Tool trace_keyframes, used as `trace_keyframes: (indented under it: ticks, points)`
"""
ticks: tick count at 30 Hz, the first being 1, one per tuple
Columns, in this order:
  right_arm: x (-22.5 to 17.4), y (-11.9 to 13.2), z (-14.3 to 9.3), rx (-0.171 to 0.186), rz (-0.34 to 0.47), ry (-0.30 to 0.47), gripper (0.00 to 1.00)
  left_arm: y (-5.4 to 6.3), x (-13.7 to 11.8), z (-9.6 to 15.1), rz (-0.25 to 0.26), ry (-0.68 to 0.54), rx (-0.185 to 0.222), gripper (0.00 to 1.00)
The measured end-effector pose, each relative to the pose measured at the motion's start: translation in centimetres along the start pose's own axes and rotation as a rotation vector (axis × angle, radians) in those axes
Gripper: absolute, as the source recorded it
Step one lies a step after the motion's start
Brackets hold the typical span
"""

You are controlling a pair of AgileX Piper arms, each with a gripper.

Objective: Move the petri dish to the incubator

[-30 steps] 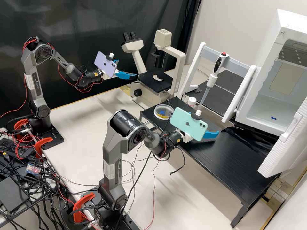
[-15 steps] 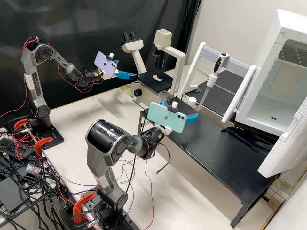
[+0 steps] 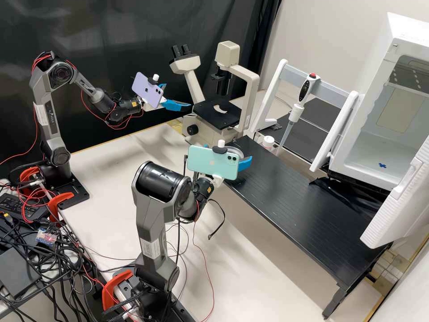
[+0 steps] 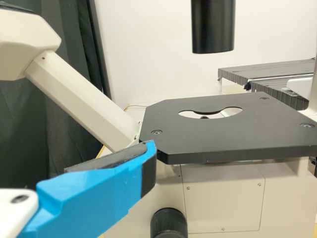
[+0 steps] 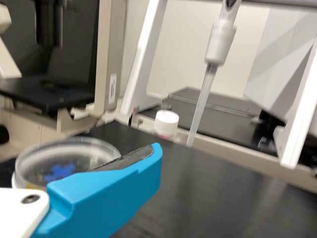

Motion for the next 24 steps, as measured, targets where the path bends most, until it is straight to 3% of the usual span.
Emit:
trace_keyframes:
  ticks: [4,5,12,24]
  points:
    - [0.4,-0.3,0.9,0.021,-0.012,-0.03,1.0,0.0,0.0,0.0,0.0,0.0,0.0,1.0]
    - [0.6,-0.2,1.0,0.029,-0.01,-0.033,0.0,0.0,0.0,0.0,0.0,0.0,0.0,1.0]
    - [1.0,-0.4,1.3,0.07,-0.023,-0.022,0.0,0.0,0.0,0.0,0.0,0.0,0.0,1.0]
    - [1.2,-0.4,1.0,0.06,-0.04,0.014,0.0,0.0,0.0,0.0,0.0,0.0,0.0,1.0]
